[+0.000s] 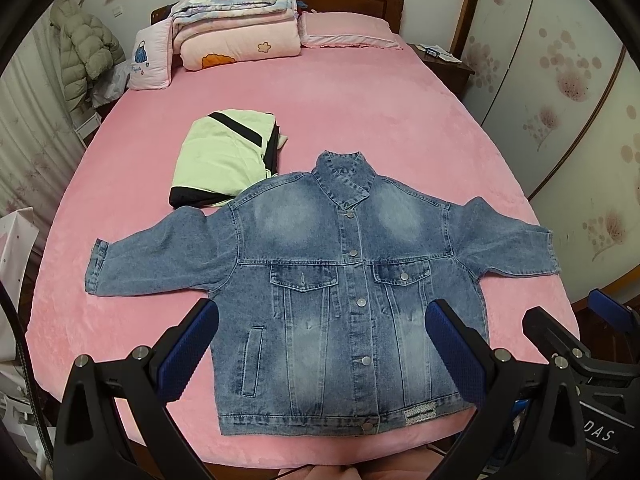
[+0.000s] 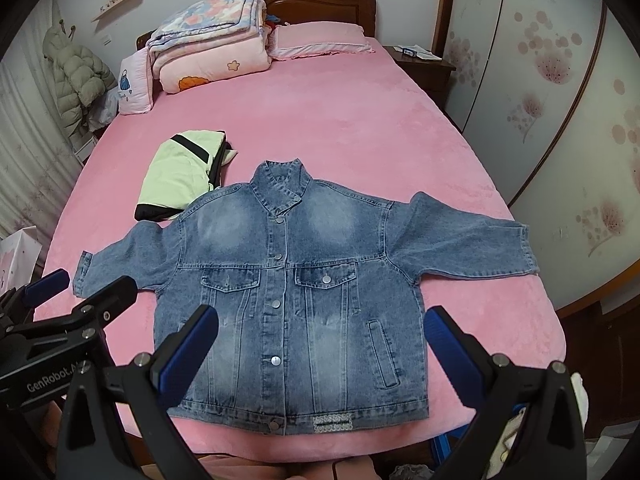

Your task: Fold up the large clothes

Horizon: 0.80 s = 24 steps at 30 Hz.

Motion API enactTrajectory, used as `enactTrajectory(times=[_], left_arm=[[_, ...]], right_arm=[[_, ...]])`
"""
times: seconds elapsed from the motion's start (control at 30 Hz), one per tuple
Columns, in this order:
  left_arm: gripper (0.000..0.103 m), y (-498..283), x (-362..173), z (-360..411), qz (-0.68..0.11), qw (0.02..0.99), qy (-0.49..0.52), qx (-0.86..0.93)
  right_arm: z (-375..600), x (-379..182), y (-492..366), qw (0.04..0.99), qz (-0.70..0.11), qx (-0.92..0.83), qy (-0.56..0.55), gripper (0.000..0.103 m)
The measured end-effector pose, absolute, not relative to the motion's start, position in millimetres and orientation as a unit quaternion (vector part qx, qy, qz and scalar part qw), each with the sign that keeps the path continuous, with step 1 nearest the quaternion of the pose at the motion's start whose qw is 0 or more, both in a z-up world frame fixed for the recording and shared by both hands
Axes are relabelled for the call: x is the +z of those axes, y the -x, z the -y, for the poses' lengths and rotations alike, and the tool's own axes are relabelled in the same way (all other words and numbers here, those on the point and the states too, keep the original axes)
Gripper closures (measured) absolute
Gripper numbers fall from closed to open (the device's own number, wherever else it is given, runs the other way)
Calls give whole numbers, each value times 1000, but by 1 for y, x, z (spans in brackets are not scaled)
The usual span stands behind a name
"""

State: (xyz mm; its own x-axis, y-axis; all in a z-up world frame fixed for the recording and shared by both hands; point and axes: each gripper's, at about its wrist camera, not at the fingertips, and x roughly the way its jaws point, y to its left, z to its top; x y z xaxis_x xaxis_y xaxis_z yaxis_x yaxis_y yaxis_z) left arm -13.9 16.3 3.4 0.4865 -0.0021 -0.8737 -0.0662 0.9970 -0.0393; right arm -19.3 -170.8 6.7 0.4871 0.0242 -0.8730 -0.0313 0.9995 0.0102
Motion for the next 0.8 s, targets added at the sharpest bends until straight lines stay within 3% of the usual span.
enactTrajectory(times=[0.8], left_arm=[[1,9,5,-23,-502,864,41,13]], right_arm=[[164,5,20,862,-507,12,7,0]])
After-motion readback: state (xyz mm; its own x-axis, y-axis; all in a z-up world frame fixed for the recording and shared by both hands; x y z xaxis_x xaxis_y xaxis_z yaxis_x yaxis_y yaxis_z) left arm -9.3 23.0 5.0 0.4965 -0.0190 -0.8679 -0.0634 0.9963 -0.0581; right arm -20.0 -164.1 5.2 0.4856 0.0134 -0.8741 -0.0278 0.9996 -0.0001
